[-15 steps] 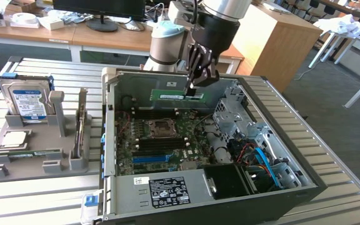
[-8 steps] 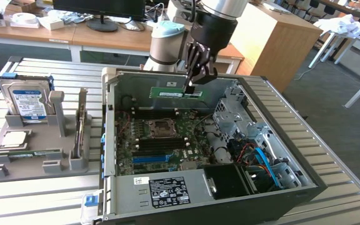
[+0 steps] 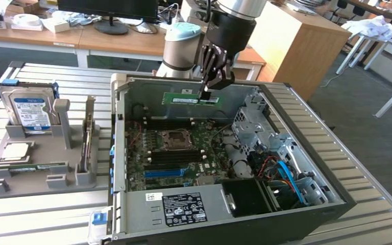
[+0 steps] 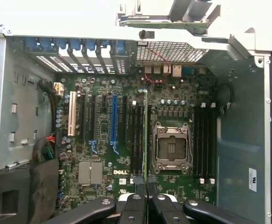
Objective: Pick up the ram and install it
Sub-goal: 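Pick up the ram and move it above insertion slot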
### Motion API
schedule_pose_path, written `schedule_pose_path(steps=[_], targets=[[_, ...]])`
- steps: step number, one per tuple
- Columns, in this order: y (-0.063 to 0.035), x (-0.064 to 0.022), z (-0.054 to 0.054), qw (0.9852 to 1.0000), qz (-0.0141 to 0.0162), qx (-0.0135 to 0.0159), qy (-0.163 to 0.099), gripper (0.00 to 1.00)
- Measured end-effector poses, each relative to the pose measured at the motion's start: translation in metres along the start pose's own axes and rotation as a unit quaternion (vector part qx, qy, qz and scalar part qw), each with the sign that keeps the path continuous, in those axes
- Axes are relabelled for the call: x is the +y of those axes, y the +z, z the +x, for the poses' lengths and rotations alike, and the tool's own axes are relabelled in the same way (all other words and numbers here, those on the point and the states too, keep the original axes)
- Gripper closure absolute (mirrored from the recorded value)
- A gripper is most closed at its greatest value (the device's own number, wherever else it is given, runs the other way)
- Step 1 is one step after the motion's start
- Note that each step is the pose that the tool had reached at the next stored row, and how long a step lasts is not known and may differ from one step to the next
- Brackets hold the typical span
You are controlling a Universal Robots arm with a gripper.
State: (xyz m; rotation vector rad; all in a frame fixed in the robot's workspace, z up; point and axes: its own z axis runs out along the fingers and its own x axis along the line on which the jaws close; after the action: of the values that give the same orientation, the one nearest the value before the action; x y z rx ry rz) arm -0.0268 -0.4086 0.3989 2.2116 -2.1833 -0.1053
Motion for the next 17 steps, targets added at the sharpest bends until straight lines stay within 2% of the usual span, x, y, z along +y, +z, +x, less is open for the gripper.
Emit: schedule_pose_path(steps=[5, 17], targets=[[0.0004, 0.0000, 0.000, 1.0000, 0.0000, -0.0001, 0.000, 0.88], [0.0166, -0.0011, 0.001, 1.0000, 0.0013, 0.0000, 0.000, 0.88]])
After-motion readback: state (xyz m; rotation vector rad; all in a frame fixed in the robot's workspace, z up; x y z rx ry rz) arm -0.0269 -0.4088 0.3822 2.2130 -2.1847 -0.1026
